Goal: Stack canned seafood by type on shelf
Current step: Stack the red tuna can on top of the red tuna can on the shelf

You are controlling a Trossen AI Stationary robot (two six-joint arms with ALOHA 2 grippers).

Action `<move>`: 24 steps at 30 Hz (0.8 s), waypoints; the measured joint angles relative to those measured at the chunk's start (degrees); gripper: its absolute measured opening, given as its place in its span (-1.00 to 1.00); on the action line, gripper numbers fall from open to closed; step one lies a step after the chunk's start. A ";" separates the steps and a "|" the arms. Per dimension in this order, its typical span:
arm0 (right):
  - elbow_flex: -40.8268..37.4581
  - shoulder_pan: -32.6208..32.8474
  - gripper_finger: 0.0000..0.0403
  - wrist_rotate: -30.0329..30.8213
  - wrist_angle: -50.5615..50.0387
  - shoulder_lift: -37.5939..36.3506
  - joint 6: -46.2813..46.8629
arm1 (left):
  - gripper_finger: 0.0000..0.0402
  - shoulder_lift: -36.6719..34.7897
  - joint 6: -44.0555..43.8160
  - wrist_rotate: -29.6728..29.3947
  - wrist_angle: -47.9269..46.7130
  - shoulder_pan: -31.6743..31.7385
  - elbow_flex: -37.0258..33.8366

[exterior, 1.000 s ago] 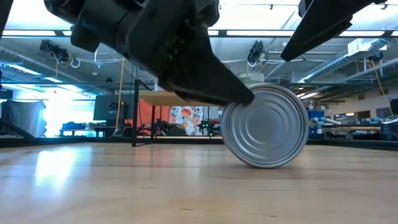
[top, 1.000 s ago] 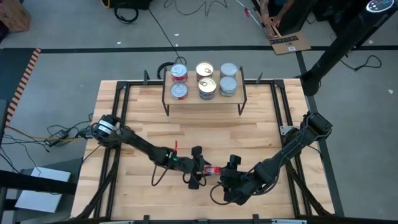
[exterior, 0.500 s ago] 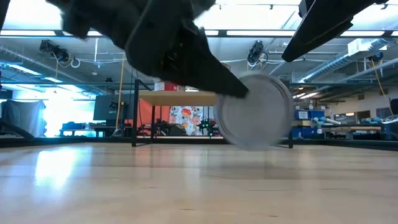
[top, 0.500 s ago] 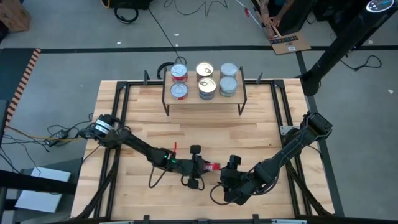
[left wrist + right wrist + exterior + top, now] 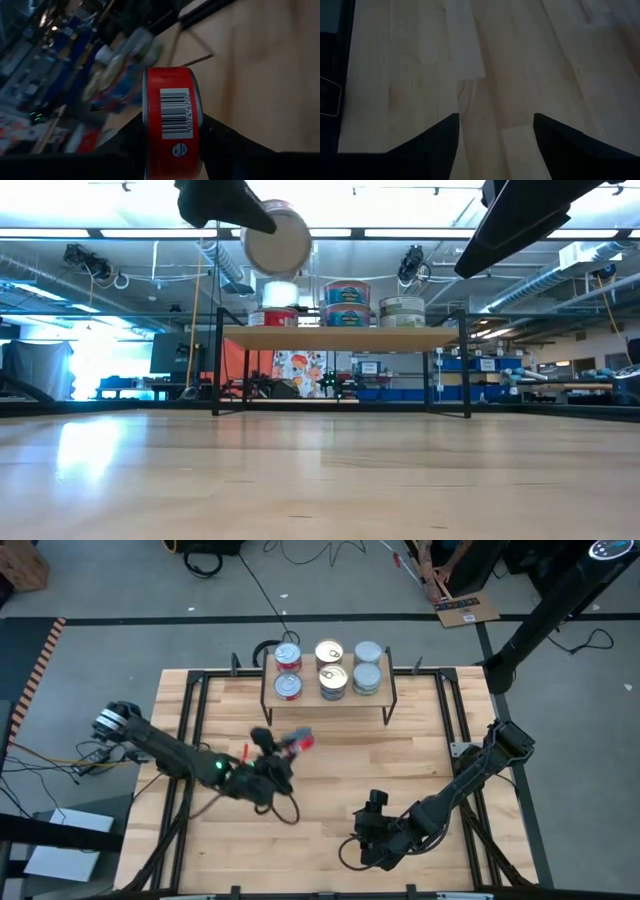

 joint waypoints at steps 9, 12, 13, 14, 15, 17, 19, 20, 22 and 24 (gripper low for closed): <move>0.00 -0.92 0.22 0.40 0.52 0.00 -1.36 | -0.27 -2.73 15.30 -0.24 -1.09 12.41 0.00; 0.00 -0.92 0.21 0.55 0.69 0.00 -2.07 | -0.27 -2.73 17.34 -0.23 -0.86 16.67 0.00; 0.00 -0.92 0.22 0.55 0.80 0.00 -2.34 | -0.27 -2.73 18.23 -0.15 -0.86 17.76 0.00; 0.00 -0.92 0.22 0.55 0.93 0.00 -2.54 | -0.27 -2.73 19.29 0.39 -0.82 18.93 0.00; 0.00 -0.92 0.22 0.55 1.08 0.00 -2.64 | -0.27 -2.73 19.85 1.52 -0.84 20.02 0.00; 0.00 -0.95 0.22 0.60 1.26 0.00 -3.05 | -0.27 -2.37 21.11 4.31 -0.65 22.35 0.00; 0.00 -0.96 0.21 0.72 1.53 0.00 -3.51 | -0.27 -2.21 21.52 5.53 -0.64 24.89 0.00; 0.00 -0.96 0.21 0.73 1.70 0.00 -3.61 | -0.27 -2.20 21.58 6.39 -0.55 26.10 0.00; 0.00 -0.96 0.20 0.74 1.91 0.00 -3.65 | -0.27 -2.23 21.58 7.87 -0.12 28.32 0.00; 0.00 -0.96 0.20 0.74 2.07 0.00 -3.91 | -0.27 -2.23 22.59 8.17 0.07 29.79 0.00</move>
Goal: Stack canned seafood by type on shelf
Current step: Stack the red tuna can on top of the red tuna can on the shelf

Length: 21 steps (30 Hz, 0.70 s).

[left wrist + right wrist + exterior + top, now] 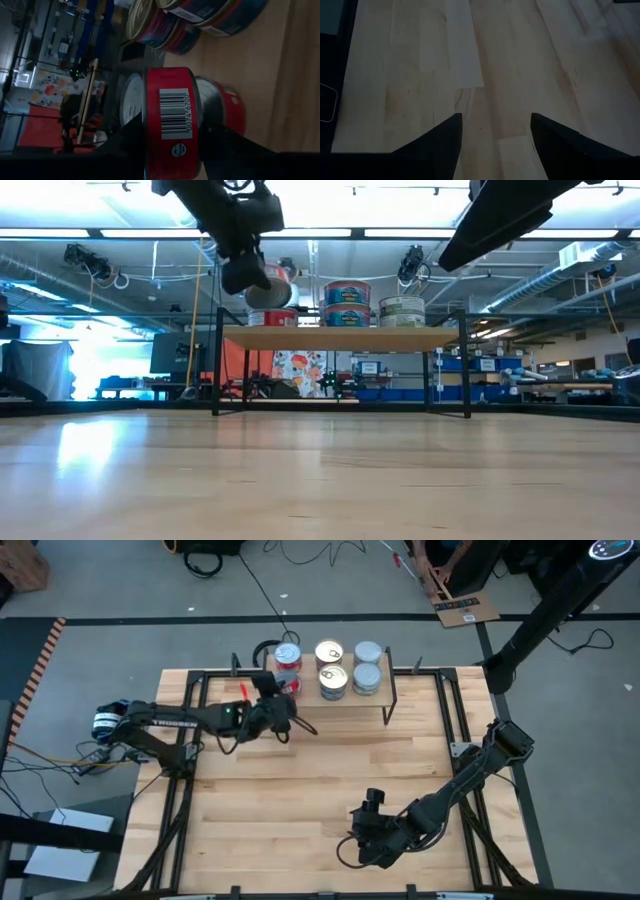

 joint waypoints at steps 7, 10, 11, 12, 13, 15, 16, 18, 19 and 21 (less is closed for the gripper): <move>0.00 -0.11 0.20 0.00 0.07 0.00 -0.22 | -0.27 0.37 2.88 4.24 3.65 3.54 0.00; 0.00 -0.11 0.20 0.00 0.12 0.00 -0.21 | -0.27 1.69 2.92 4.40 3.46 4.48 0.00; 0.00 -0.11 0.20 0.00 0.12 0.00 -0.21 | -0.27 2.33 3.07 4.12 3.27 4.69 0.00; 0.00 -0.11 0.20 0.01 0.12 0.00 -0.21 | -0.27 2.74 3.12 4.02 3.38 4.96 0.00; 0.00 -0.11 0.20 0.00 0.20 0.00 -0.22 | -0.27 3.17 3.12 3.94 3.46 5.23 0.11; 0.00 -0.11 0.20 0.00 0.20 0.00 -0.22 | -0.22 4.17 3.13 3.50 3.81 5.50 0.19; 0.00 -0.11 0.20 0.00 0.25 0.00 -0.22 | -0.17 4.53 3.00 3.56 3.80 5.60 0.21; 0.00 -0.11 0.20 0.00 0.24 0.00 -0.22 | -0.04 5.24 2.92 4.37 3.14 5.61 0.09; 0.00 -0.11 0.20 0.00 0.29 0.00 -0.24 | 0.02 5.35 2.90 4.20 3.24 5.60 0.02; 0.00 -0.11 0.20 0.00 0.37 0.00 -0.49 | 0.13 5.08 2.65 4.59 3.34 5.51 0.02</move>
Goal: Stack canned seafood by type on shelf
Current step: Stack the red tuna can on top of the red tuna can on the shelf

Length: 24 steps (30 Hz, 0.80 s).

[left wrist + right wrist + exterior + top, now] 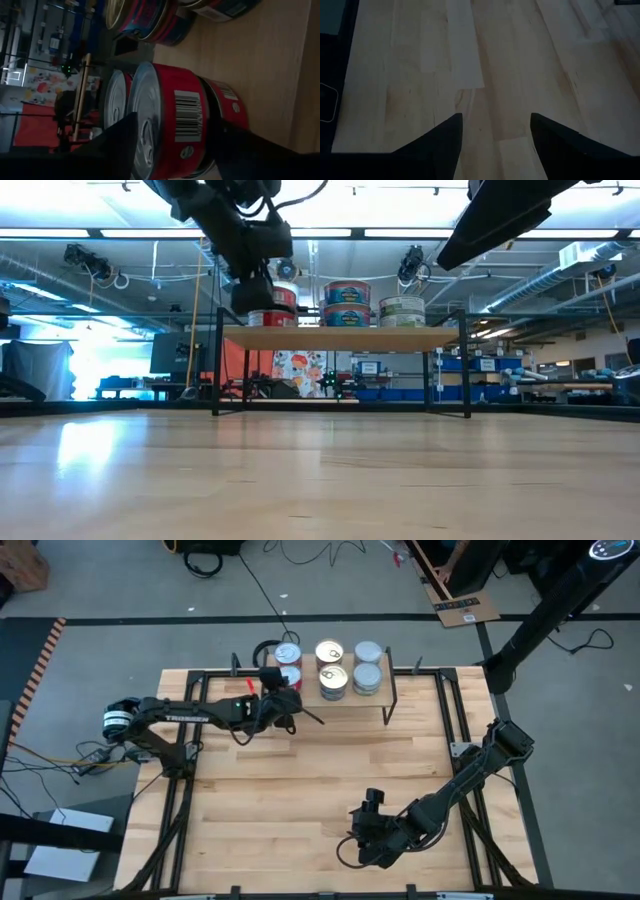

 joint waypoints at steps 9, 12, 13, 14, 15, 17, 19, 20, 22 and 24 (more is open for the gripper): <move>0.00 -0.11 0.20 -0.02 0.30 0.00 -1.22 | 0.33 -0.01 -0.28 -2.05 -2.77 -1.05 2.24; 0.00 -0.13 0.20 -0.02 0.30 0.00 -1.22 | 0.33 -0.01 -1.31 -2.25 -4.76 -1.53 3.98; 0.00 -0.13 0.20 -0.02 0.30 0.00 -1.22 | 0.34 -0.01 -1.77 -2.16 -5.62 -1.60 4.69; 0.00 -0.13 0.20 -0.02 0.29 0.00 -1.22 | 0.34 -0.01 -2.63 -2.18 -6.34 -1.74 5.19; 0.00 -0.13 0.20 -0.02 0.28 0.00 -1.22 | 0.34 -0.03 -3.41 -2.17 -6.99 -1.78 5.63; 0.00 -0.13 0.20 -0.04 0.29 0.00 -1.22 | 0.34 -0.03 -4.87 -2.16 -8.05 -1.79 6.28; 0.00 -0.13 0.20 -0.04 0.29 0.00 -1.22 | 0.34 -0.03 -6.63 -1.83 -10.01 -1.78 6.66; 0.00 -0.13 0.20 -0.07 0.30 0.00 -1.23 | 0.34 -0.03 -7.55 -1.21 -10.74 -1.64 6.69; 0.00 -0.13 0.20 -0.07 0.30 0.00 -1.22 | 0.34 -0.03 -8.93 0.25 -11.93 -1.11 6.53; 0.00 -0.13 0.20 -0.13 0.30 0.00 -1.22 | 0.34 -0.03 -10.37 0.64 -13.23 -0.59 6.47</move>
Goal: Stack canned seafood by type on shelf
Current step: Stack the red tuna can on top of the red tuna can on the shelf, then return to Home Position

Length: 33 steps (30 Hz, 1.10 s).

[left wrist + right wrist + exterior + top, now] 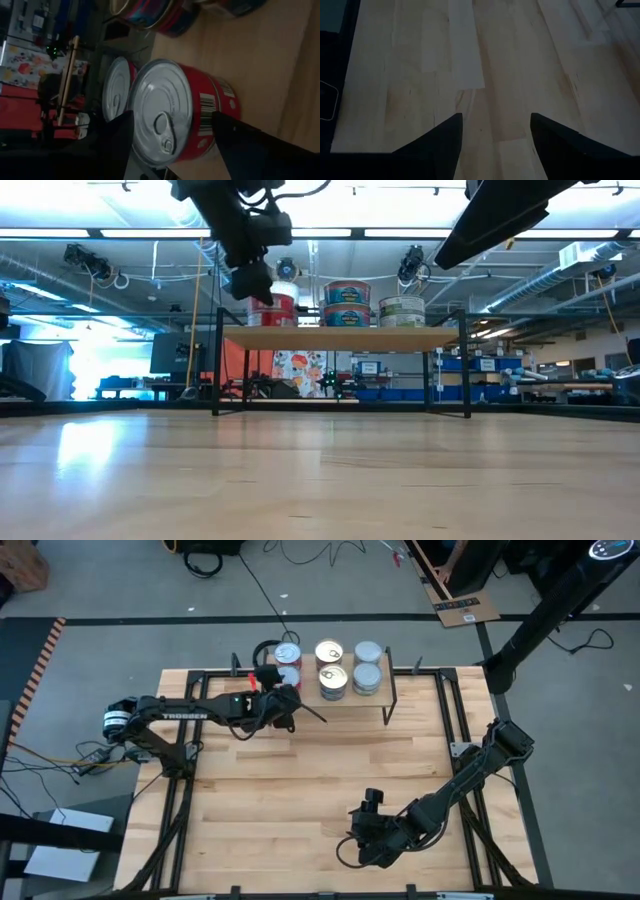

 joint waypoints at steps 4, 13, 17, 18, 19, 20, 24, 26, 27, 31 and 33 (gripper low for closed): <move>0.00 0.00 0.20 -0.22 0.00 0.00 -0.02 | 0.34 -0.02 -0.11 -0.07 -1.03 0.11 0.00; 0.00 -0.06 0.19 0.61 -0.08 0.00 -4.61 | 0.21 -1.24 -2.05 -0.06 -1.71 -1.84 2.12; -0.02 -0.92 0.15 2.71 -0.07 0.00 -8.04 | -0.04 -3.47 -4.74 3.49 -0.59 -3.13 2.01; -0.02 -1.37 0.12 2.73 -0.14 0.00 -8.83 | -0.11 -3.98 -5.60 5.04 -0.33 -3.34 2.01; -0.02 -1.90 0.09 2.75 -0.17 0.00 -9.50 | -0.19 -4.55 -6.41 6.58 -0.33 -3.50 2.01; -0.02 -2.49 0.04 2.78 -0.06 0.00 -10.22 | -0.26 -5.14 -7.22 8.18 -0.40 -3.55 1.97; -0.02 -5.14 -0.24 3.01 0.15 0.00 -12.92 | -0.56 -7.28 -8.39 15.29 0.26 -3.66 1.94; -0.02 -6.52 -0.43 3.10 0.52 0.00 -15.68 | -0.71 -7.73 -9.34 19.17 2.40 -3.85 1.94; -0.02 -7.20 -0.53 3.10 0.92 0.00 -17.19 | -0.77 -8.12 -9.44 20.93 2.79 -3.92 1.94; -0.02 -10.00 -0.92 3.04 2.85 0.00 -22.96 | -0.97 -8.74 -9.59 26.20 8.16 -5.07 1.97; -0.02 -11.06 -0.94 3.00 4.43 0.00 -25.28 | -0.97 -8.76 -9.54 27.85 10.71 -5.86 1.90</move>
